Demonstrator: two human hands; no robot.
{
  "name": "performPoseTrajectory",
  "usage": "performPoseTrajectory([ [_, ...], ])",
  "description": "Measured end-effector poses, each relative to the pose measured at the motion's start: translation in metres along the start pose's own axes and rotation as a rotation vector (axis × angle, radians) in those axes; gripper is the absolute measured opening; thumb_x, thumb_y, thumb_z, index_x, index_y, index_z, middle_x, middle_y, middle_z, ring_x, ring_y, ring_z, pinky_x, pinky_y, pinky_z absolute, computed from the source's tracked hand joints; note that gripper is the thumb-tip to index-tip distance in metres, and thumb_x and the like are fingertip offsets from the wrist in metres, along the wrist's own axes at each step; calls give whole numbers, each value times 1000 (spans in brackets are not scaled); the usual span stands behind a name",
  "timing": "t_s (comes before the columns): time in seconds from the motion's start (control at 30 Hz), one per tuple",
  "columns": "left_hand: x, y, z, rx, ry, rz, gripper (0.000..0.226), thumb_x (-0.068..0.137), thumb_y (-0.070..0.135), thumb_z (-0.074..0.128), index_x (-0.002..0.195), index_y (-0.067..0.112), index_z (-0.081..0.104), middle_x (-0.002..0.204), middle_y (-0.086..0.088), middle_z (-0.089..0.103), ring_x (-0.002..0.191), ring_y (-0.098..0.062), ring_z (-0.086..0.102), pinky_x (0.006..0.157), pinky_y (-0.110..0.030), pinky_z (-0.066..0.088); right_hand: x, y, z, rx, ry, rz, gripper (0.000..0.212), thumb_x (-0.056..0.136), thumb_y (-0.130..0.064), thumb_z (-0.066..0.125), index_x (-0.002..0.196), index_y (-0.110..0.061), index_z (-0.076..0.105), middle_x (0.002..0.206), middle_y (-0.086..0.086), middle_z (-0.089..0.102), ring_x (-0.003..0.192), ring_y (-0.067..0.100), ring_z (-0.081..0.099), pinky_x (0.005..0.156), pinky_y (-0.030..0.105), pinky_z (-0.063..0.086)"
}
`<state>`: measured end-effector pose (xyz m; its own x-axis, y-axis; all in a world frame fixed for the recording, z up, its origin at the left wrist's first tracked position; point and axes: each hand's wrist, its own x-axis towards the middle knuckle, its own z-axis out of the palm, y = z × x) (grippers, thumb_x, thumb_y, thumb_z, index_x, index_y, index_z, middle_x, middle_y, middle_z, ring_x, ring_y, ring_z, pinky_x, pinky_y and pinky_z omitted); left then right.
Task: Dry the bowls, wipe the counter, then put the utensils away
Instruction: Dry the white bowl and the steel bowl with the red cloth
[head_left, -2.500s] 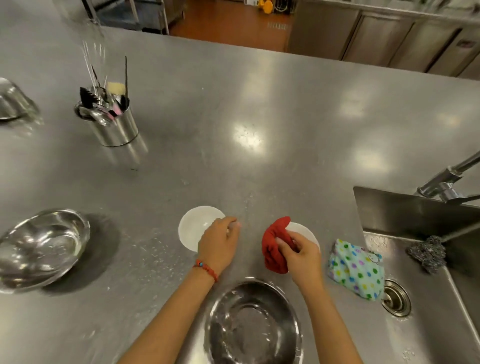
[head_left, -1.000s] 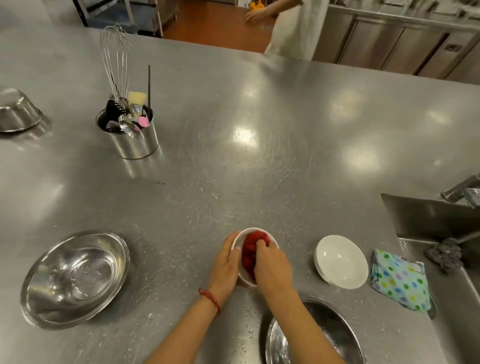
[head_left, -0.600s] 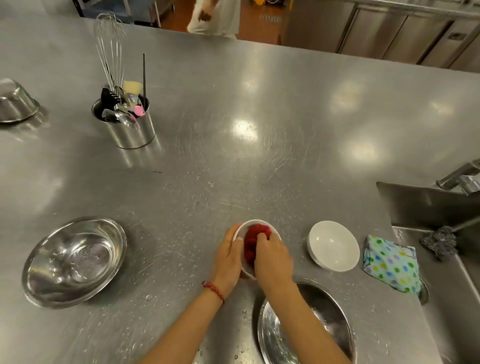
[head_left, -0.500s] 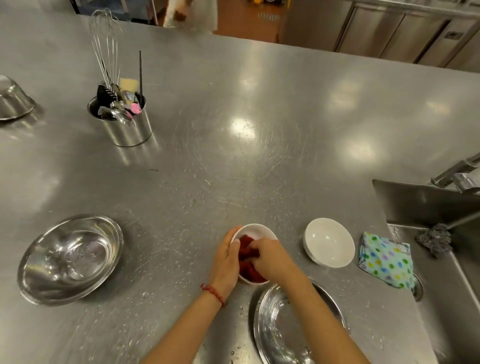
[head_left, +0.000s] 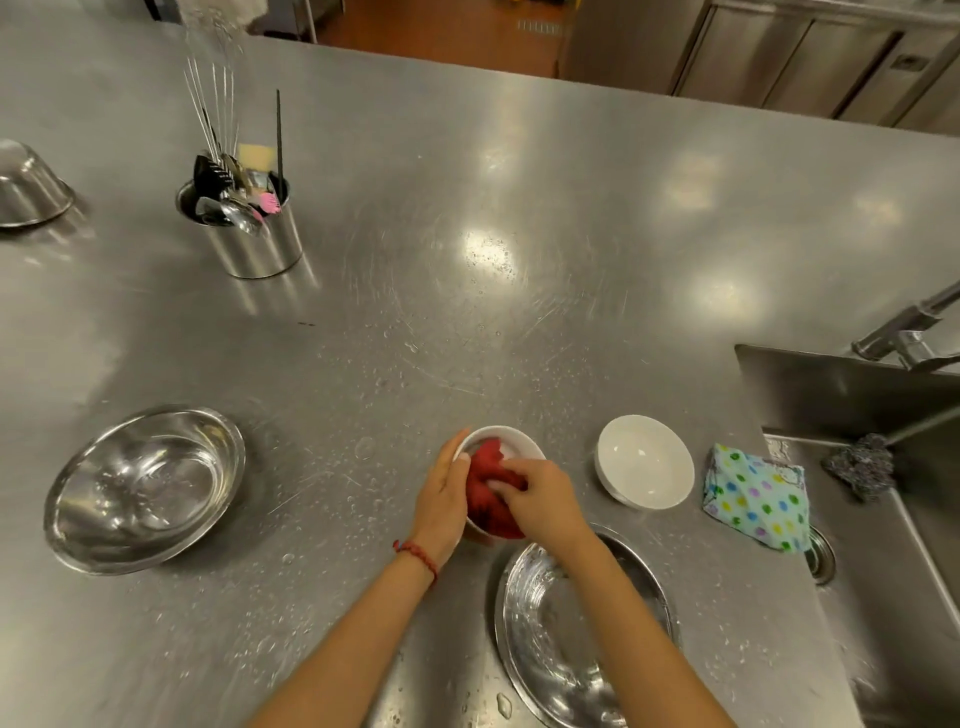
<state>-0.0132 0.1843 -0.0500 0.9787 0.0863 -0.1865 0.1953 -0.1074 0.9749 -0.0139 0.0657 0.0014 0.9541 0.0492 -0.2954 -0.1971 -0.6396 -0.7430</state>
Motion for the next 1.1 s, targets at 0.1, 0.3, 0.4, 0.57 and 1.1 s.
performPoseTrajectory([
  [0.1,4,-2,-6,20,70,-49,30,98,24,34,125,27,47,119,2,53,105,-15,49,88,-26,39,-16,7,-9,291,203,7,19,85,-6,58,95,-18,70,86,3,71,76,9,60,72,17,41],
  [0.3,7,-10,-19,109,122,-127,32,97,31,34,126,27,48,123,-10,56,105,-30,54,87,-52,49,-56,42,-18,439,336,30,24,85,-1,59,94,-21,67,75,-13,68,67,-6,63,61,6,46],
  [0.4,6,-8,-19,166,115,-124,33,97,29,34,126,25,48,120,-9,56,100,-33,56,74,-55,54,-73,62,-19,437,377,101,24,85,-3,60,96,-22,67,79,-11,69,72,-1,63,67,13,48],
  [0.57,7,-10,-24,159,102,-156,32,96,30,36,125,22,48,106,-4,53,81,-24,57,37,-29,54,-100,81,-24,423,451,131,24,83,-4,62,91,-26,68,78,-16,67,68,-7,62,63,7,47],
  [1.1,-99,-48,25,293,-172,-100,35,91,39,44,66,15,47,61,-3,51,55,-16,47,53,-33,43,-117,97,8,-352,335,307,35,93,-27,47,127,-17,50,118,12,54,105,29,54,92,38,43],
])
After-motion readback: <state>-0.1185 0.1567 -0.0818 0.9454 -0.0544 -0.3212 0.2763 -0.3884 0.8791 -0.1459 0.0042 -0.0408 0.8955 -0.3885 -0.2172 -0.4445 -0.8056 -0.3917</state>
